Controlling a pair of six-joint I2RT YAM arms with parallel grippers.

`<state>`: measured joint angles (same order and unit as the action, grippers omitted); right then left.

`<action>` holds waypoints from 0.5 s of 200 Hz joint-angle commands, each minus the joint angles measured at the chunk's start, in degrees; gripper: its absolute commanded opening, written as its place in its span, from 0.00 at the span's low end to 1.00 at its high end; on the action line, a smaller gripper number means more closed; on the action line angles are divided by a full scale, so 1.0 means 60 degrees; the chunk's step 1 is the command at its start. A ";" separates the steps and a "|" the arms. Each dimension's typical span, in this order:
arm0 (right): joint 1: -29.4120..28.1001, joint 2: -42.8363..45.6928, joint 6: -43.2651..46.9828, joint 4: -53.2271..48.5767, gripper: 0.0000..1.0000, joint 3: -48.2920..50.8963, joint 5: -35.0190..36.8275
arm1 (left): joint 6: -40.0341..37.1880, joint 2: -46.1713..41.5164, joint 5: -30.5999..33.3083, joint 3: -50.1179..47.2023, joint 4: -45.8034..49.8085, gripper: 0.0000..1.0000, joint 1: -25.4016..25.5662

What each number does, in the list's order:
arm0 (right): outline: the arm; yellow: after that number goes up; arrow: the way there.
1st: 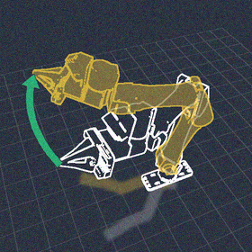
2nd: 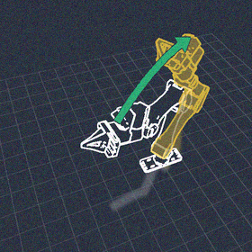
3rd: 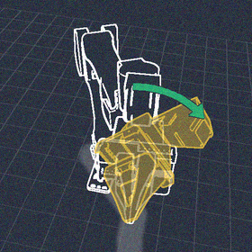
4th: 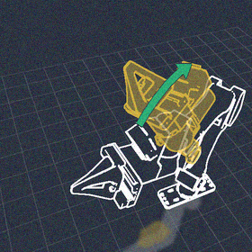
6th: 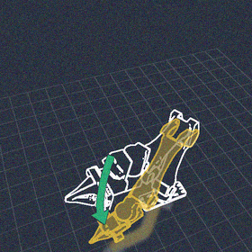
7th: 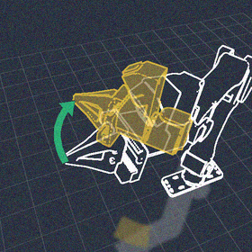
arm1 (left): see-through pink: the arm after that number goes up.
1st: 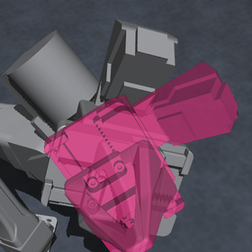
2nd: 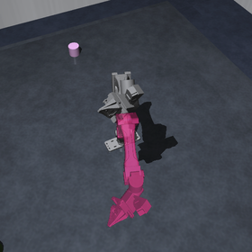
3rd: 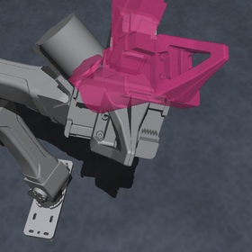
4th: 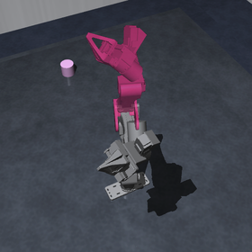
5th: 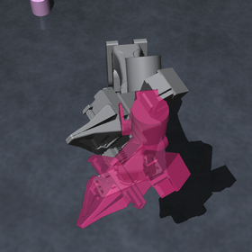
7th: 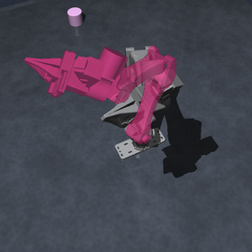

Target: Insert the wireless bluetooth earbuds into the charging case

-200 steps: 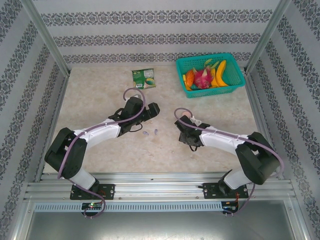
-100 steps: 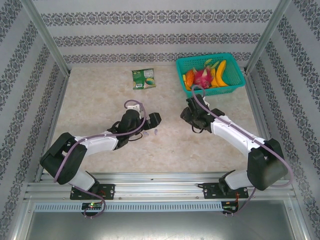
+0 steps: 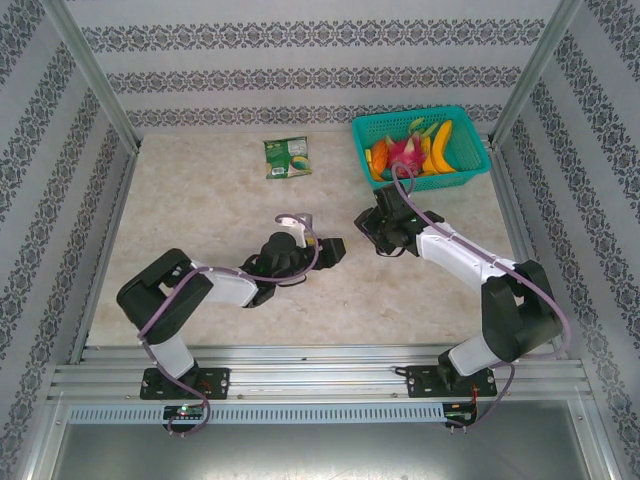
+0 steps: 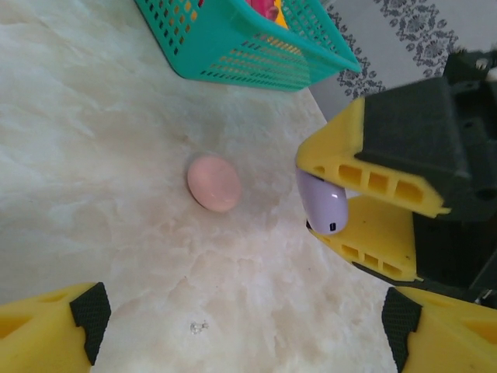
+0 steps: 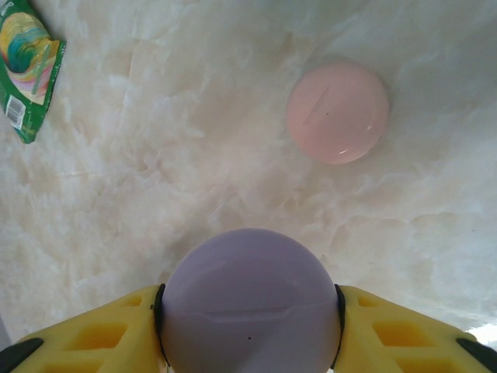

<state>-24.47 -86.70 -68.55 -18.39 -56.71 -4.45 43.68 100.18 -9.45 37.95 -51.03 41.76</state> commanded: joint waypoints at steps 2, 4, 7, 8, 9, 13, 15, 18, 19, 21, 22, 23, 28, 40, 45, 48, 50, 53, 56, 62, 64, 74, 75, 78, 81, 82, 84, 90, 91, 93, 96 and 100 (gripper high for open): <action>0.0125 -0.0119 -0.0565 0.0319 0.40 -0.0376 -0.0375 | -0.0057 0.0451 -0.0237 0.0403 -0.1486 0.89 0.0210; 0.0124 -0.0120 -0.0584 0.0332 0.40 -0.0377 -0.0384 | -0.0051 0.0488 -0.0247 0.0436 -0.1515 0.89 0.0216; 0.0114 -0.0133 -0.0606 0.0334 0.40 -0.0389 -0.0390 | -0.0045 0.0561 -0.0264 0.0469 -0.1559 0.88 0.0229; 0.0119 -0.0129 -0.0611 0.0345 0.40 -0.0383 -0.0403 | -0.0030 0.0575 -0.0267 0.0477 -0.1567 0.88 0.0231; 0.0121 -0.0135 -0.0620 0.0343 0.40 -0.0381 -0.0409 | -0.0022 0.0589 -0.0276 0.0489 -0.1578 0.88 0.0232; 0.0123 -0.0143 -0.0649 0.0368 0.40 -0.0389 -0.0421 | -0.0010 0.0668 -0.0305 0.0542 -0.1622 0.88 0.0254; 0.0123 -0.0141 -0.0664 0.0369 0.40 -0.0399 -0.0428 | -0.0010 0.0703 -0.0301 0.0569 -0.1637 0.87 0.0260; 0.0123 -0.0141 -0.0680 0.0383 0.40 -0.0393 -0.0430 | -0.0001 0.0749 -0.0312 0.0610 -0.1659 0.87 0.0269; 0.0123 -0.0141 -0.0684 0.0376 0.40 -0.0400 -0.0438 | -0.0001 0.0764 -0.0313 0.0628 -0.1668 0.87 0.0273; 0.0123 -0.0152 -0.0695 0.0375 0.40 -0.0402 -0.0443 | 0.0011 0.0797 -0.0325 0.0653 -0.1682 0.87 0.0287; 0.0116 -0.0153 -0.0699 0.0380 0.40 -0.0397 -0.0437 | 0.0013 0.0810 -0.0334 0.0665 -0.1686 0.87 0.0289; 0.0119 -0.0154 -0.0701 0.0382 0.40 -0.0402 -0.0448 | 0.0006 0.0824 -0.0339 0.0678 -0.1696 0.87 0.0290; 0.0123 -0.0159 -0.0730 0.0400 0.40 -0.0396 -0.0459 | 0.0024 0.0901 -0.0361 0.0741 -0.1730 0.87 0.0317; 0.0125 -0.0173 -0.0802 0.0432 0.40 -0.0367 -0.0474 | 0.0030 0.1054 -0.0361 0.0899 -0.1803 0.86 0.0366; 0.0122 -0.0174 -0.0839 0.0456 0.39 -0.0363 -0.0487 | 0.0051 0.1129 -0.0370 0.0951 -0.1822 0.86 0.0377; 0.0123 -0.0191 -0.0848 0.0478 0.39 -0.0350 -0.0496 | 0.0050 0.1161 -0.0365 0.0994 -0.1836 0.86 0.0379; 0.0123 -0.0186 -0.0860 0.0485 0.39 -0.0342 -0.0502 | 0.0057 0.1178 -0.0371 0.1019 -0.1837 0.85 0.0379; 0.0123 -0.0185 -0.0871 0.0500 0.39 -0.0338 -0.0494 | 0.0058 0.1224 -0.0376 0.1052 -0.1845 0.85 0.0379; 0.0116 -0.0185 -0.0878 0.0509 0.39 -0.0325 -0.0512 | 0.0070 0.1261 -0.0391 0.1099 -0.1851 0.85 0.0392; 0.0123 -0.0195 -0.0906 0.0527 0.39 -0.0319 -0.0518 | 0.0088 0.1348 -0.0408 0.1173 -0.1889 0.85 0.0394; 0.0123 -0.0198 -0.0908 0.0538 0.39 -0.0312 -0.0522 | 0.0092 0.1372 -0.0411 0.1192 -0.1894 0.85 0.0394; 0.0123 -0.0208 -0.0941 0.0559 0.39 -0.0305 -0.0547 | 0.0117 0.1502 -0.0453 0.1332 -0.1936 0.84 0.0408; 0.0123 -0.0218 -0.0946 0.0560 0.39 -0.0305 -0.0547 | 0.0124 0.1514 -0.0449 0.1334 -0.1938 0.84 0.0408; 0.0123 -0.0222 -0.0951 0.0571 0.39 -0.0310 -0.0548 | 0.0129 0.1544 -0.0457 0.1366 -0.1964 0.84 0.0409; 0.0116 -0.0222 -0.0959 0.0575 0.39 -0.0305 -0.0550 | 0.0157 0.1590 -0.0479 0.1407 -0.1989 0.84 0.0409; 0.0119 -0.0225 -0.0963 0.0575 0.39 -0.0305 -0.0549 | 0.0159 0.1609 -0.0477 0.1415 -0.2001 0.84 0.0409; 0.0118 -0.0231 -0.0966 0.0597 0.39 -0.0297 -0.0555 | 0.0179 0.1635 -0.0483 0.1440 -0.2010 0.84 0.0409; 0.0123 -0.0239 -0.0989 0.0608 0.39 -0.0306 -0.0567 | 0.0209 0.1705 -0.0526 0.1521 -0.2042 0.83 0.0421; 0.0123 -0.0241 -0.0985 0.0606 0.39 -0.0305 -0.0579 | 0.0214 0.1718 -0.0537 0.1523 -0.2042 0.83 0.0422; 0.0116 -0.0246 -0.1001 0.0616 0.39 -0.0305 -0.0589 | 0.0222 0.1750 -0.0542 0.1543 -0.2054 0.83 0.0423; 0.0122 -0.0256 -0.0999 0.0617 0.39 -0.0305 -0.0602 | 0.0222 0.1779 -0.0537 0.1579 -0.2059 0.83 0.0423; 0.0123 -0.0255 -0.1006 0.0623 0.39 -0.0312 -0.0606 | 0.0233 0.1828 -0.0553 0.1620 -0.2068 0.82 0.0423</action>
<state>-24.47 -87.42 -73.41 -15.86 -57.60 -7.05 44.01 109.23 -11.49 45.58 -59.44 43.51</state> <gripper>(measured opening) 0.488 0.831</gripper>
